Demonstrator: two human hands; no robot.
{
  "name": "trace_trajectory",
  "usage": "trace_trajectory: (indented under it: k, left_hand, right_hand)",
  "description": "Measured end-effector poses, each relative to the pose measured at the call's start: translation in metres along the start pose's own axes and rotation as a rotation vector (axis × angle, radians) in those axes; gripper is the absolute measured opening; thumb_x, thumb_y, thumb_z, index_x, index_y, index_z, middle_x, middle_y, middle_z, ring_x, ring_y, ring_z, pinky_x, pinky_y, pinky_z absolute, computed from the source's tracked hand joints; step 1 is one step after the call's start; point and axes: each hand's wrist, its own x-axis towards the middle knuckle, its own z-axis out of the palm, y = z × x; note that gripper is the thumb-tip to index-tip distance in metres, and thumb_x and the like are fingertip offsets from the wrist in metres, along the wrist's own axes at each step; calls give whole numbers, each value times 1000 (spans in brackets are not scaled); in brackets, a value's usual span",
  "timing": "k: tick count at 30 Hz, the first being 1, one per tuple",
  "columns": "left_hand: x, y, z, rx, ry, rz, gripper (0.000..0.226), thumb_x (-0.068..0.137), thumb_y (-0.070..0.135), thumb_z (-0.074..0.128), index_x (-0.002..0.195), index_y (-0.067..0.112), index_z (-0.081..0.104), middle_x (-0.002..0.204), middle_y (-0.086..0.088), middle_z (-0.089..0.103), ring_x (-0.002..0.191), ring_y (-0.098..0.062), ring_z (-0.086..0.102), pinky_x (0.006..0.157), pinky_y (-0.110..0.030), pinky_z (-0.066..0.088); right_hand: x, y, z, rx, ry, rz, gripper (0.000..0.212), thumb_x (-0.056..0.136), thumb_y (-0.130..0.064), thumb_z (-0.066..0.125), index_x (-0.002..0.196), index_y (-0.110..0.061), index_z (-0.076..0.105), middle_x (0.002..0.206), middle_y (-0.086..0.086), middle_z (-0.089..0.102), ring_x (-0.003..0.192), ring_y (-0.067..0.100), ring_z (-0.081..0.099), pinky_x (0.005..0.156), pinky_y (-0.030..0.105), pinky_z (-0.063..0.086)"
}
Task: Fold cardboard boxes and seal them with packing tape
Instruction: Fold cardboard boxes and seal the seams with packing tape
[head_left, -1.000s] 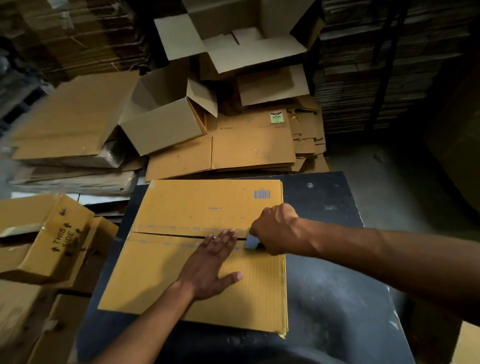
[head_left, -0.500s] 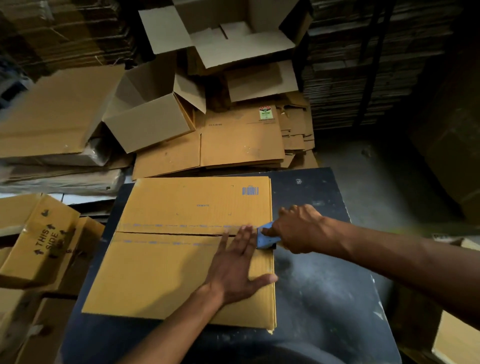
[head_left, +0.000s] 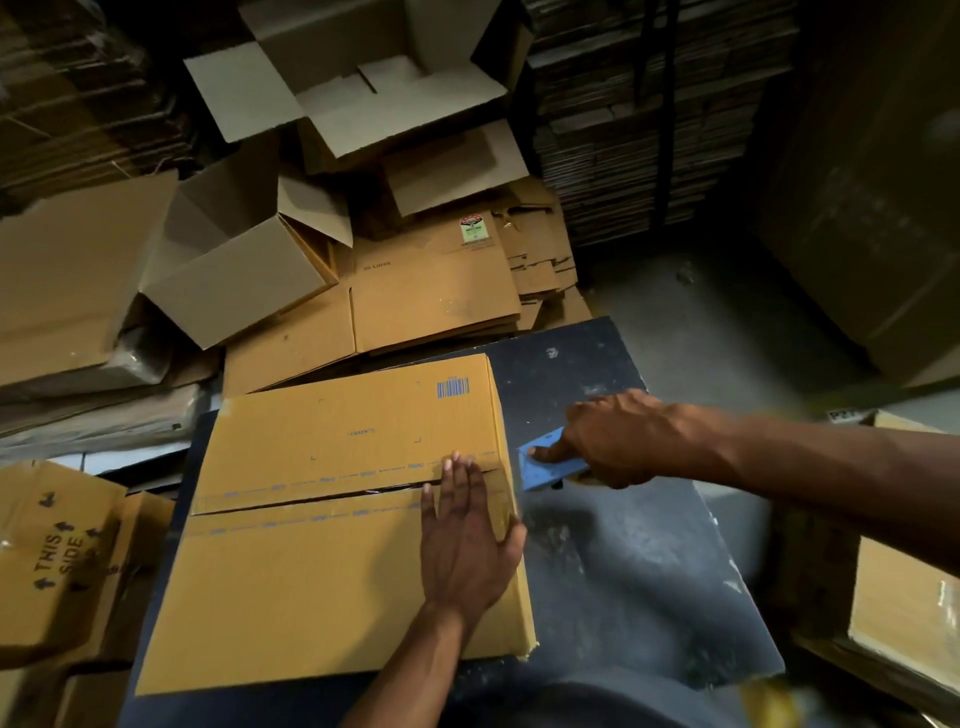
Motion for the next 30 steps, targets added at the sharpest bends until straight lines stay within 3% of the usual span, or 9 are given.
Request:
trace_trajectory:
  k: [4,8,10,13,16,21,25,28,30]
  left_hand:
    - [1,2,-8,-6,-72,-14,95,89,69,20,164,16,-3,172,-5,-11,158,-20,-16,129,-46,-4]
    - [0,2,-20,-26,-74,27,95,85,69,28,159,38,-22,169,-4,-15,159,-23,-16,129,-47,-3]
    - [0,1,-24,15,-77,112,91,87,67,32,160,45,-16,169,-14,-19,158,-30,-18,128,-53,2]
    - [15,-2,-30,166,-28,304,82,83,61,47,160,47,23,168,-23,-21,156,-39,-19,124,-64,10]
    - [33,-2,-36,276,-27,424,72,78,64,51,146,40,50,170,-22,-13,158,-37,-15,123,-64,11]
    - [33,-11,-24,208,-51,400,68,84,60,48,147,36,50,173,-15,-5,160,-31,-7,124,-61,15]
    - [34,-9,-23,191,5,424,61,82,59,55,138,36,60,172,-16,4,160,-32,-1,123,-60,20]
    - [35,-11,-23,202,-2,421,60,83,60,53,139,39,60,173,-14,0,160,-30,-2,124,-59,19]
    - [33,-12,-20,190,-10,405,62,84,60,53,142,39,58,173,-13,1,160,-29,-2,124,-59,18]
  right_hand:
    - [-18,12,8,20,-32,30,63,103,-48,52,159,-48,21,127,7,55,111,25,59,84,39,55]
    - [0,1,19,-15,-83,51,64,102,-36,60,158,-43,30,132,7,58,115,28,62,83,38,54]
    - [11,-5,25,29,-111,50,54,102,-38,59,153,-42,41,129,4,62,113,28,65,81,38,55]
    - [22,-11,20,58,-64,74,38,101,-41,58,137,-28,60,118,3,69,104,28,70,71,34,54]
    - [32,-17,10,52,-112,123,35,101,-38,61,132,-20,64,122,6,69,107,31,69,76,37,57]
    - [46,-29,5,74,-202,212,39,95,-34,72,130,-18,66,126,7,68,112,34,68,84,46,61]
    - [33,-28,36,-75,-286,192,40,94,-28,73,131,-19,64,134,11,62,120,37,60,93,48,51]
    - [6,-1,84,233,-363,247,26,96,-24,67,121,-16,70,110,9,67,110,32,63,98,38,49]
    - [-2,15,109,423,-403,216,38,95,-21,69,133,-18,67,123,9,69,113,26,65,92,26,52]
